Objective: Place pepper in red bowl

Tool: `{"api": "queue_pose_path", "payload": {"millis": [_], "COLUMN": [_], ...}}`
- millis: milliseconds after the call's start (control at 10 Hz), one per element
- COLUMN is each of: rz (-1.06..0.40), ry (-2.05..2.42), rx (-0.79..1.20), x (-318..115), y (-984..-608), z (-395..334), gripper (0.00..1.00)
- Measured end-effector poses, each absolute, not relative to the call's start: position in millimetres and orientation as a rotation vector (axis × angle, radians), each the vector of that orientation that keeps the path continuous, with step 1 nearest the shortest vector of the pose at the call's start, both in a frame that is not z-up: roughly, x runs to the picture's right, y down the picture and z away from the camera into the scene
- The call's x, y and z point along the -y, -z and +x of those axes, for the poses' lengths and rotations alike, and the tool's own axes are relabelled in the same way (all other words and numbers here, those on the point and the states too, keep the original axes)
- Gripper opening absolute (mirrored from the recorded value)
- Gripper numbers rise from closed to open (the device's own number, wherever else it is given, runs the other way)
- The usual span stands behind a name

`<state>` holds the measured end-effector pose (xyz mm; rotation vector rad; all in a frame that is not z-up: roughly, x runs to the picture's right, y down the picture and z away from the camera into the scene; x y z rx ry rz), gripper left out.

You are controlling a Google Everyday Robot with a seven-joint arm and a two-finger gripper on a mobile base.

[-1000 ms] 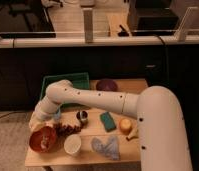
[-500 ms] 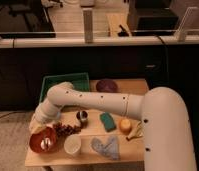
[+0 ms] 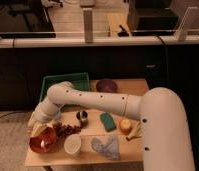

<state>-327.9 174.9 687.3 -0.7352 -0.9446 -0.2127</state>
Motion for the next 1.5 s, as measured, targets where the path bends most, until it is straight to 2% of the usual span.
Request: {"api": "queue_pose_path", "payload": {"millis": [1500], "rz": [-0.723], "ry": [0.265], "rx": [0.936], "x": [-172.8], "y": [-681.9], "z": [-331.0], "gripper": [0.8]}}
